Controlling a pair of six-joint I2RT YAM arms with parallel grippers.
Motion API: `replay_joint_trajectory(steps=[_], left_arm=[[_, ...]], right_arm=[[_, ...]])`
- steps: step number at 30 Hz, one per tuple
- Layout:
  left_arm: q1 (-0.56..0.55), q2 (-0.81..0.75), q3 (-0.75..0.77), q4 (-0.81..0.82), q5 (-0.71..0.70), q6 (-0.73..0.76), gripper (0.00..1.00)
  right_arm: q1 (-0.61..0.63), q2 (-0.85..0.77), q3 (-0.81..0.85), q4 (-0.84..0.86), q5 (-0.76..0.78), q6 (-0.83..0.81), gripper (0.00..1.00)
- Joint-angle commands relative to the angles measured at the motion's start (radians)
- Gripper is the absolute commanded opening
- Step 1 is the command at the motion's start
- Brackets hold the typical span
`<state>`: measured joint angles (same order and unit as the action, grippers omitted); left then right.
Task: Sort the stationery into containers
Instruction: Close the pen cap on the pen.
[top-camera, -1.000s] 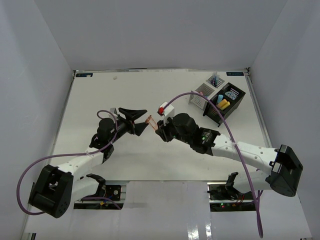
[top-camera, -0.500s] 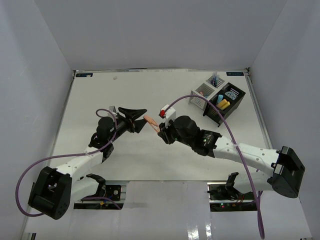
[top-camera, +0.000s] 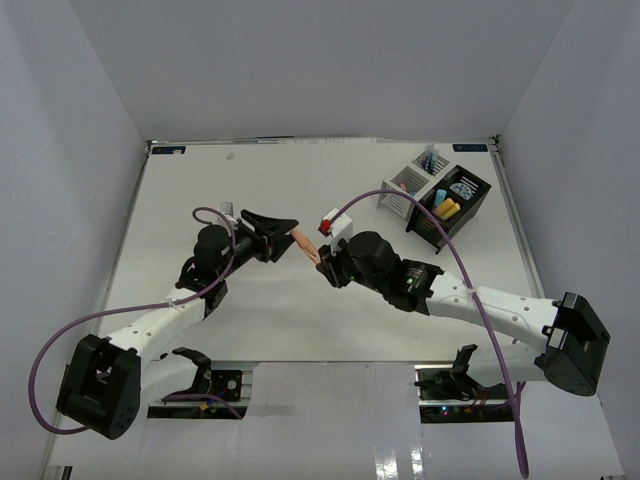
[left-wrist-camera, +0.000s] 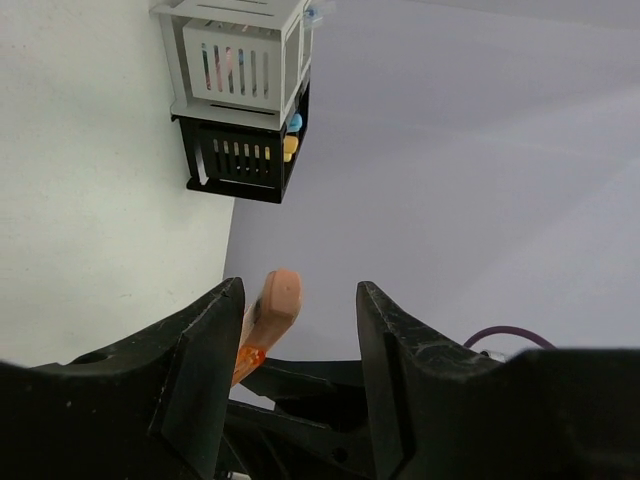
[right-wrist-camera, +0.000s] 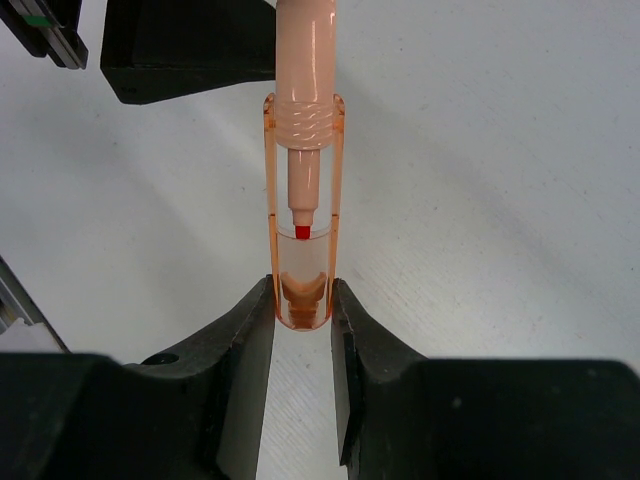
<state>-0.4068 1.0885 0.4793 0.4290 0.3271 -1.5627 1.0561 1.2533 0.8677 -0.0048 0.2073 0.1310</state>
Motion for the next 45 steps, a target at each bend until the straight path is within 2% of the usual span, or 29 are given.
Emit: replay_joint_trajectory(steps=[1, 8, 15, 18, 23, 32, 45], left_arm=[[0.006, -0.009, 0.035, -0.033, 0.024, 0.061, 0.59], [0.006, -0.013, 0.051, -0.056, 0.024, 0.119, 0.58], [0.006, -0.027, 0.1, -0.119, 0.007, 0.251, 0.56], [0.006, -0.027, 0.131, -0.154, -0.005, 0.349, 0.51], [0.005, -0.013, 0.166, -0.2, 0.001, 0.426, 0.48], [-0.003, 0.024, 0.176, -0.22, 0.036, 0.489, 0.44], [-0.015, -0.009, 0.174, -0.24, 0.069, 0.538, 0.23]], right_arm=[[0.007, -0.025, 0.01, 0.019, 0.02, -0.001, 0.14], [0.005, -0.012, 0.02, 0.014, 0.021, -0.004, 0.14], [0.008, 0.005, 0.031, 0.006, 0.03, -0.005, 0.14], [0.01, 0.009, 0.036, 0.006, 0.03, -0.005, 0.13], [0.01, 0.015, 0.044, 0.009, 0.029, -0.008, 0.13], [0.012, 0.02, 0.05, 0.017, 0.037, -0.01, 0.13], [0.012, 0.021, 0.048, 0.051, 0.06, -0.022, 0.1]])
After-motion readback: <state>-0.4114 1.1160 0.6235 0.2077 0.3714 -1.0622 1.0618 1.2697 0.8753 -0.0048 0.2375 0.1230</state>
